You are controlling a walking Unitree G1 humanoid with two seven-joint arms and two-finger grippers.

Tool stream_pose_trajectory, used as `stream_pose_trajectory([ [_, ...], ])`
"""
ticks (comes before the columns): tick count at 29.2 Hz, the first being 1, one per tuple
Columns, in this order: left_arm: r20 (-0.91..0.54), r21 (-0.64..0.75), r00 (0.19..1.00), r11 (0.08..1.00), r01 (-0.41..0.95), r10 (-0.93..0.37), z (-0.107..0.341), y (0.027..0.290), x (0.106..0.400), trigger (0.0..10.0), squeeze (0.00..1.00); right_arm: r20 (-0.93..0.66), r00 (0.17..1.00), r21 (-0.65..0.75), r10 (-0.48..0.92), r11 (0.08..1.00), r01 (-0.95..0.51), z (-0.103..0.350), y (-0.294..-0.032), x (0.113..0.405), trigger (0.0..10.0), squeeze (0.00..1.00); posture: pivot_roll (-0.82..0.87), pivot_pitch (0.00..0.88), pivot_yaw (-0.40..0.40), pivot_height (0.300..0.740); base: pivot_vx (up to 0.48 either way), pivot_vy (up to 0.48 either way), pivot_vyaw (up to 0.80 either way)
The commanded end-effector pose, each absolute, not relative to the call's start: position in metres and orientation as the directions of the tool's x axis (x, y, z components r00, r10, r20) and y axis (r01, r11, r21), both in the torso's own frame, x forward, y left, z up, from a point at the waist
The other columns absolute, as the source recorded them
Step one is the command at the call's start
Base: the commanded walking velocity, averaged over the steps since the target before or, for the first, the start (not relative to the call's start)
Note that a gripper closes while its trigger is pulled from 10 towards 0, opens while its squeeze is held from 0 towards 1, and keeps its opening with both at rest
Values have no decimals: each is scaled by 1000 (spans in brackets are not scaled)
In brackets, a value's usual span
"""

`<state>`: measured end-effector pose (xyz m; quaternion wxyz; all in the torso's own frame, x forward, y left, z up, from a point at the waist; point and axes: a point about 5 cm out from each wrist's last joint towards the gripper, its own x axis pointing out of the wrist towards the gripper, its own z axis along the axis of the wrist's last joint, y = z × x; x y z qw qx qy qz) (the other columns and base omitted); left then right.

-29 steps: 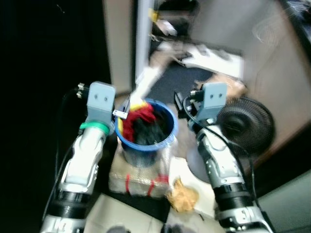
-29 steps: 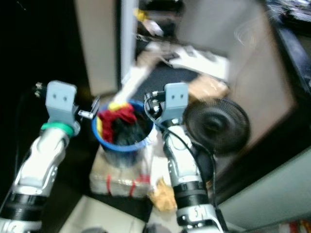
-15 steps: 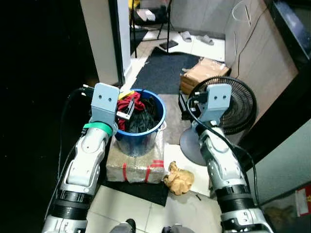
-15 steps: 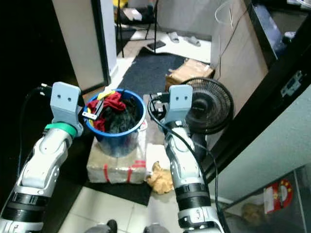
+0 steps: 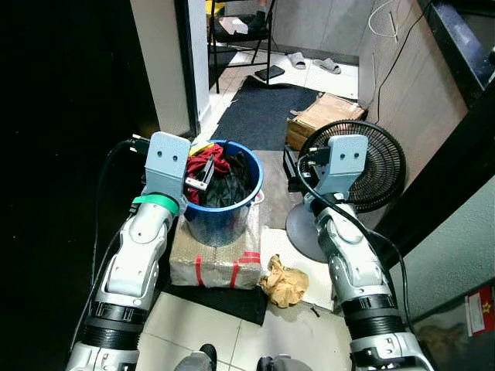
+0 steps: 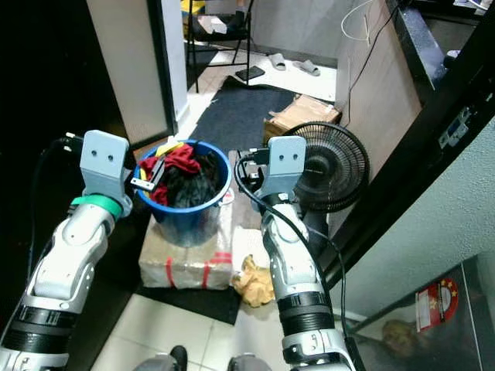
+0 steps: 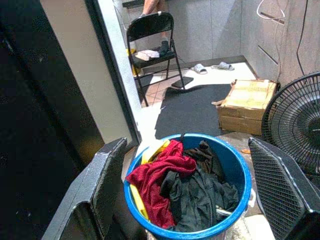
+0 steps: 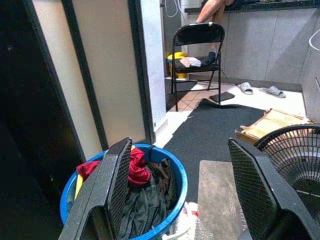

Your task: Clothes washing

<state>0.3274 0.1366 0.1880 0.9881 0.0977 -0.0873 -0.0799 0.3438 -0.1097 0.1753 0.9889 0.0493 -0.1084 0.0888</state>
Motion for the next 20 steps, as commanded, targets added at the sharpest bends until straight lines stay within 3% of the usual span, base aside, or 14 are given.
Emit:
stream_pose_trajectory([
  [1, 147, 209, 973, 967, 143, -176, 185, 136, 326, 10000, 0, 210, 963, 85, 170, 978, -191, 171, -108, 343, 10000, 0, 33, 71, 2, 740, 0, 0, 0],
  [4, 150, 210, 973, 967, 143, -176, 185, 136, 326, 10000, 0, 209, 963, 85, 171, 978, -192, 171, -108, 343, 10000, 0, 33, 71, 2, 740, 197, 0, 0],
  [20, 155, 214, 971, 966, 146, -181, 186, 135, 326, 10000, 0, 208, 963, 86, 173, 977, -194, 171, -108, 343, 10000, 0, 33, 74, 2, 740, 478, 0, 0],
])
